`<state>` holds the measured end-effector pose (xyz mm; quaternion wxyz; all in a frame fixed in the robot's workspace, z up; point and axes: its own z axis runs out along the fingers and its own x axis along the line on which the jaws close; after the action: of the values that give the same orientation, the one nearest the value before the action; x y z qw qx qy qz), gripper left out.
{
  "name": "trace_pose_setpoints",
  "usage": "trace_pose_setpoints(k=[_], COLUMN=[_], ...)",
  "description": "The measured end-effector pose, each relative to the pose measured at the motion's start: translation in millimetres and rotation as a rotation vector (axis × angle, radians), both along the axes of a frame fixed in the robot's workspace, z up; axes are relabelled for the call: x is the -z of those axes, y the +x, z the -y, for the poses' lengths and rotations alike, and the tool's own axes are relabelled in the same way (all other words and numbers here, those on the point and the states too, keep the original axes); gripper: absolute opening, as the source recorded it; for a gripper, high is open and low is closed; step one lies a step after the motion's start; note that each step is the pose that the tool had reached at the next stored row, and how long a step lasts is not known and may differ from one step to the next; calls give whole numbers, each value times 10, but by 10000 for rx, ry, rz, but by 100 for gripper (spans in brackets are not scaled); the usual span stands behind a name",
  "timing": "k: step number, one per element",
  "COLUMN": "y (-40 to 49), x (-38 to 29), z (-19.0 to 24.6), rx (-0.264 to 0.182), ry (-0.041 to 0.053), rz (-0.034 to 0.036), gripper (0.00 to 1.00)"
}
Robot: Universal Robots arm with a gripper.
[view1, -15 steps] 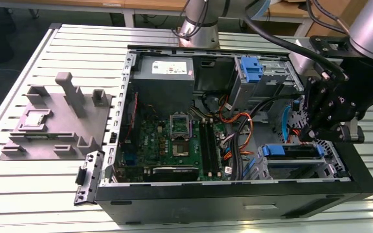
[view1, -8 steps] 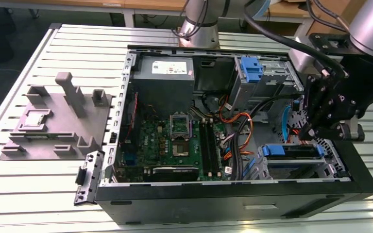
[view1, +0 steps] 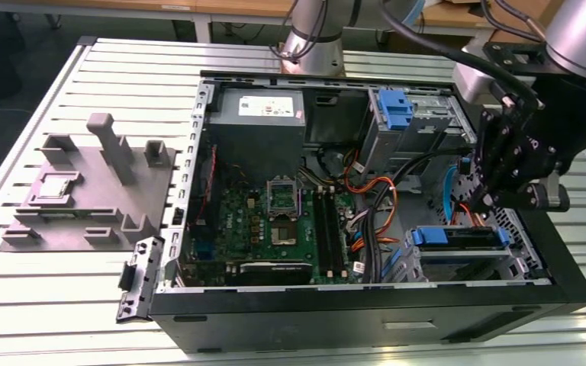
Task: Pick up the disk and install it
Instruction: 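Insert the second disk wire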
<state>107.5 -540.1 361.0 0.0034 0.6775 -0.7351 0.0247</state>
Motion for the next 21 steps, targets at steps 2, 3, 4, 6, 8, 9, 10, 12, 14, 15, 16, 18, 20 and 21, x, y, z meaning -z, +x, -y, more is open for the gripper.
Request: trace_pose_setpoints(k=[2, 3, 4, 6, 8, 9, 10, 12, 14, 15, 16, 18, 20, 21], y=[0, 0, 0, 0, 0, 0, 0, 0, 0, 0, 0, 0, 0, 0], x=[0, 0, 0, 0, 0, 0, 0, 0, 0, 0, 0, 0, 1, 1], z=[-19, -29, -35, -35, -36, -36, -36, -36, -37, -37, -37, -38, -63, -77], rx=[0, 1, 0, 1, 0, 0, 1, 0, 0, 1, 1, 0, 0, 0], ry=[0, 0, 1, 0, 0, 0, 0, 0, 0, 0, 0, 0, -4, -9], rz=[0, 0, 0, 0, 0, 0, 0, 0, 0, 0, 0, 0, 0, 0], gripper=[10, 10, 10, 10, 10, 10, 10, 10, 10, 10, 10, 10, 10, 10])
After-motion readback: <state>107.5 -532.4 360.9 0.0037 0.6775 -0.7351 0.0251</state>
